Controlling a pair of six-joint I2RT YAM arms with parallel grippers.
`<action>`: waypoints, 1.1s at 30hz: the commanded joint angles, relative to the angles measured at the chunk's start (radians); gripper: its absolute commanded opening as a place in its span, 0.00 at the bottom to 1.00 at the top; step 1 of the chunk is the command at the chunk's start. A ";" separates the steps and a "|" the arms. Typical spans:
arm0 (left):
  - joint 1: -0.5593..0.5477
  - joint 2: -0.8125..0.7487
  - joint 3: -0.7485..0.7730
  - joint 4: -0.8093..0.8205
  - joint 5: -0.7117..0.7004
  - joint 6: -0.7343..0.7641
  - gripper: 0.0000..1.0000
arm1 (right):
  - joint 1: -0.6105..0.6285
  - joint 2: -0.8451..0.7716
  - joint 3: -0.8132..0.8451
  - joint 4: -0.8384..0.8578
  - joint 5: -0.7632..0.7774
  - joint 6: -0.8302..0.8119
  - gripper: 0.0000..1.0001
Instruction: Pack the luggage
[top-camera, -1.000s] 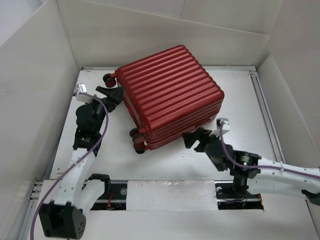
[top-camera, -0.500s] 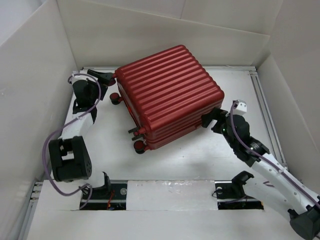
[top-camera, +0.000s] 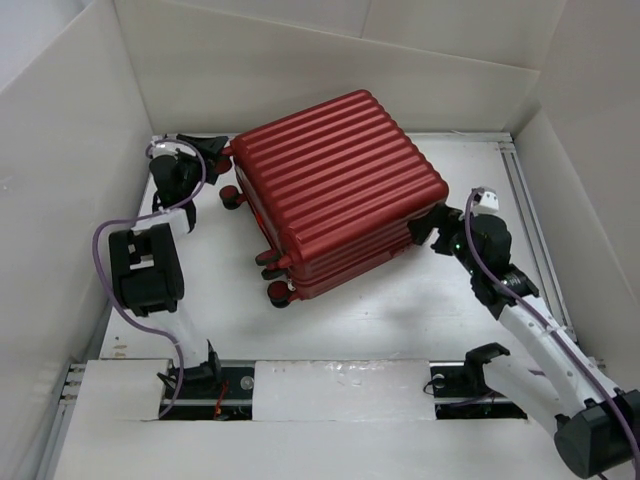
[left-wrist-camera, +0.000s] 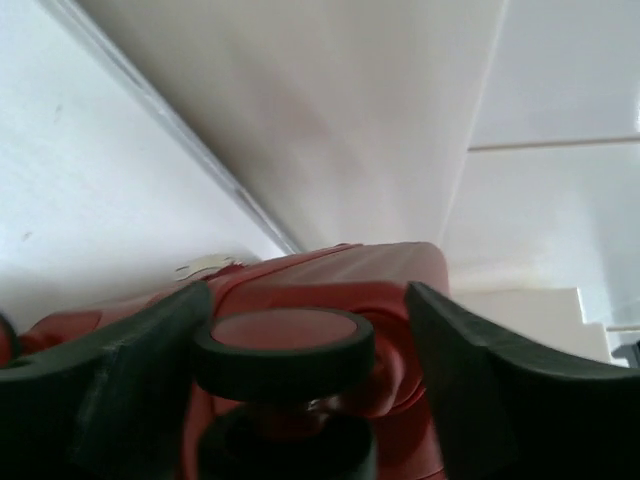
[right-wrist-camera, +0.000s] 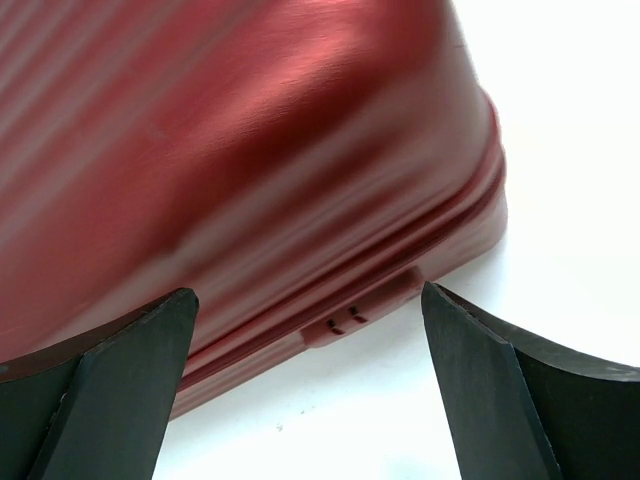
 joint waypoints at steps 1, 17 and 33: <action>0.000 -0.001 0.057 0.180 0.056 -0.024 0.70 | -0.051 0.025 -0.013 0.090 -0.087 0.003 1.00; -0.125 -0.469 -0.644 0.654 -0.023 -0.095 0.00 | -0.138 0.362 0.174 0.289 -0.386 0.031 0.31; -0.525 -1.291 -0.778 -0.297 -0.138 0.296 0.00 | -0.103 0.606 0.635 0.082 -0.525 -0.086 0.79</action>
